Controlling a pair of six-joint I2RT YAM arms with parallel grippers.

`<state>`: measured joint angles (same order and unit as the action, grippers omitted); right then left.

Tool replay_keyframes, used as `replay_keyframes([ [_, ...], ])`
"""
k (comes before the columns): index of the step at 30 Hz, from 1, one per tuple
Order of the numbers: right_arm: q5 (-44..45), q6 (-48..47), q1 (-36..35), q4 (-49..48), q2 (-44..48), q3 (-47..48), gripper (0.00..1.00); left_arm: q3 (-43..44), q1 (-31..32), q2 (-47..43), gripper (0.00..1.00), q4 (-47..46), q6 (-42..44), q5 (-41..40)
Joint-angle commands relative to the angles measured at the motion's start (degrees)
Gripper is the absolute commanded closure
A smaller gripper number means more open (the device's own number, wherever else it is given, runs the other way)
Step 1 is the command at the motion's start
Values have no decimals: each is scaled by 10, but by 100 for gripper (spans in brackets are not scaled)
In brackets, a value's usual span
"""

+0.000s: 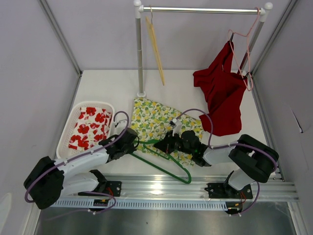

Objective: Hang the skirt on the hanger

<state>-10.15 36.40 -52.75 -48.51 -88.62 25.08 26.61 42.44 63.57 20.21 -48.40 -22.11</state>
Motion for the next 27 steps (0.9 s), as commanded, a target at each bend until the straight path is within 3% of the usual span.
replay_keyframes([
  [1,31,-27,3,32,-10,-13,100,47,3,-41,100,34,20,-3],
  [10,74,-55,22,58,6,-20,100,101,-4,-82,100,145,31,18],
  [15,94,-77,30,71,17,-29,100,97,-64,-100,100,199,45,48],
  [27,161,-59,29,67,69,-115,100,54,-147,-108,100,177,2,66],
])
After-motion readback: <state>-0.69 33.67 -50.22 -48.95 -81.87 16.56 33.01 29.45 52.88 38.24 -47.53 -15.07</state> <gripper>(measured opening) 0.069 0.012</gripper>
